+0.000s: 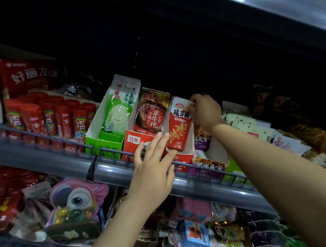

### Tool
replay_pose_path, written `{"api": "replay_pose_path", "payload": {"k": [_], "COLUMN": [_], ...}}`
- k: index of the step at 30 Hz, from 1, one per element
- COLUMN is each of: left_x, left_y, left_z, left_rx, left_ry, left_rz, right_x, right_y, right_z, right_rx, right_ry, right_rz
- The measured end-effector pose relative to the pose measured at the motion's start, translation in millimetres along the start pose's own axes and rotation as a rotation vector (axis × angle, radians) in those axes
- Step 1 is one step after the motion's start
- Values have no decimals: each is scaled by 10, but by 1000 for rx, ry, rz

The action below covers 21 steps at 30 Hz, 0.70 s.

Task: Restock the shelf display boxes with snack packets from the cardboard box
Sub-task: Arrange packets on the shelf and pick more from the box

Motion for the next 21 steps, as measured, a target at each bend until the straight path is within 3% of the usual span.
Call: {"api": "replay_pose_path", "payload": {"k": [7, 21], "left_x": [7, 11], "left_y": [1, -4], "left_z": [4, 10], "left_rx": [-3, -24], "left_ry": [-5, 11], "left_rz": [2, -27], "right_x": [128, 310], "right_y": [79, 99], "right_z": [35, 50], "right_rx": [-250, -290], "right_ry": [44, 100], "right_rz": [46, 6]}}
Point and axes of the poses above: each hand's wrist, its own x-axis away from the middle knuckle, its own y-axis out of the palm, z = x × y, the point moved 1 cm from there along -x, towards the middle knuckle, and after that the axes turned 9 degrees about -x, right-handed, at the moved point
